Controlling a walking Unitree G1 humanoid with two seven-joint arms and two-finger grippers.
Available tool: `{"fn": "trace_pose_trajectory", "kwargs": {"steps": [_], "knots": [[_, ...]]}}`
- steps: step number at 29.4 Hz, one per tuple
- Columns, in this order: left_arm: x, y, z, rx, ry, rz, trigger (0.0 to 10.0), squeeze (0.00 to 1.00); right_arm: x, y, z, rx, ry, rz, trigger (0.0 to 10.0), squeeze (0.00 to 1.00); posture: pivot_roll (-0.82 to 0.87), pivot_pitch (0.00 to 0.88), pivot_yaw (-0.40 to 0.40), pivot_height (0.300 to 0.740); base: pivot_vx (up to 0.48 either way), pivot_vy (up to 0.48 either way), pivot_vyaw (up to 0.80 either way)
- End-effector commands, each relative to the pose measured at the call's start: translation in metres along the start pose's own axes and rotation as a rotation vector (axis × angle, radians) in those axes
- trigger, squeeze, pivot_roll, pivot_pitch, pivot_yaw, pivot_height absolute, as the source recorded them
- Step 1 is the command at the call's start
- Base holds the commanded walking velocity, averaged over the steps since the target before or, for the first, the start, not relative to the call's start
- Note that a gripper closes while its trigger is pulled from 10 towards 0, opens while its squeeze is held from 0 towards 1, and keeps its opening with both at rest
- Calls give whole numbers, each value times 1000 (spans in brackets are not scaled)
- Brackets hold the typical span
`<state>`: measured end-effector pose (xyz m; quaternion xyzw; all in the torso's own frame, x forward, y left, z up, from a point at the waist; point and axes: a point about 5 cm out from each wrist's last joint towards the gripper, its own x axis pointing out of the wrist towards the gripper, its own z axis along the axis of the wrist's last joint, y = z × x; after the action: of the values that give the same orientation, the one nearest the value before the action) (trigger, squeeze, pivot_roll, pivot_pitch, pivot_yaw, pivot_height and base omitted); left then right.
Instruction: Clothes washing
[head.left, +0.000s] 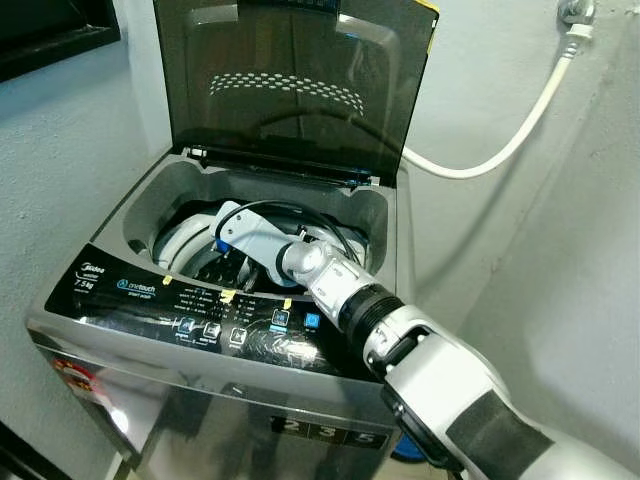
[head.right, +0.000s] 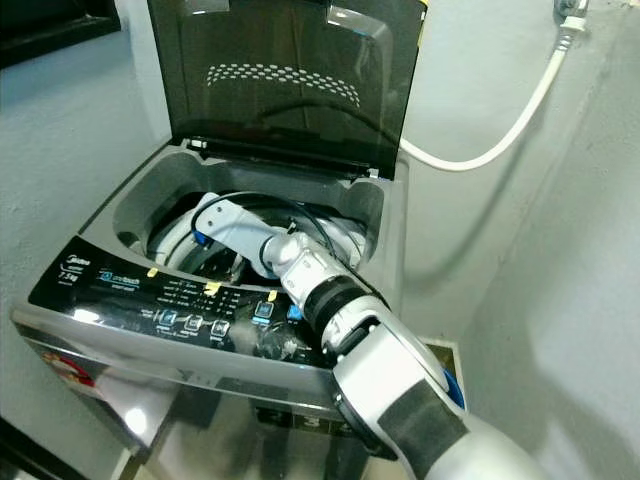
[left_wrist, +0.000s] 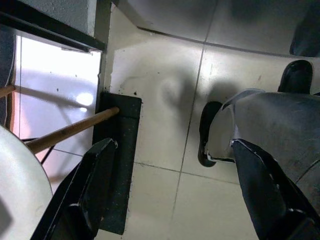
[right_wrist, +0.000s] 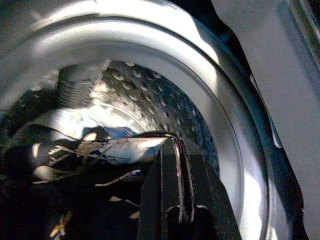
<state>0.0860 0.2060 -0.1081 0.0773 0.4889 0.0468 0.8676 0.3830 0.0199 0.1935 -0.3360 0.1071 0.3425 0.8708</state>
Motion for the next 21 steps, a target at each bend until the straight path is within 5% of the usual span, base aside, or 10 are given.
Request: {"fn": "trace_pose_trajectory", "kwargs": {"steps": [1,8,19,20,21], "knots": [[-19,-44,-42,3,140,-135,10000,0,-3,-12,2,86,8,-47,10000,0,226,155,-143,740,0,0,0],[-25,-44,-50,-6,126,-125,10000,0,-8,-28,20,190,-61,-124,10000,0,247,201,-150,740,0,0,0],[-28,-43,-53,-9,99,-116,10000,0,-5,-20,29,37,-18,-144,10000,0,244,228,-168,740,0,0,0],[-28,-44,-51,-10,91,-115,10000,0,-5,-17,31,21,-19,-145,10000,925,249,232,-178,740,0,0,0],[-27,-45,-50,-12,85,-114,10000,0,-4,-14,33,11,-20,-145,10000,925,249,232,-178,740,0,0,0]]}}
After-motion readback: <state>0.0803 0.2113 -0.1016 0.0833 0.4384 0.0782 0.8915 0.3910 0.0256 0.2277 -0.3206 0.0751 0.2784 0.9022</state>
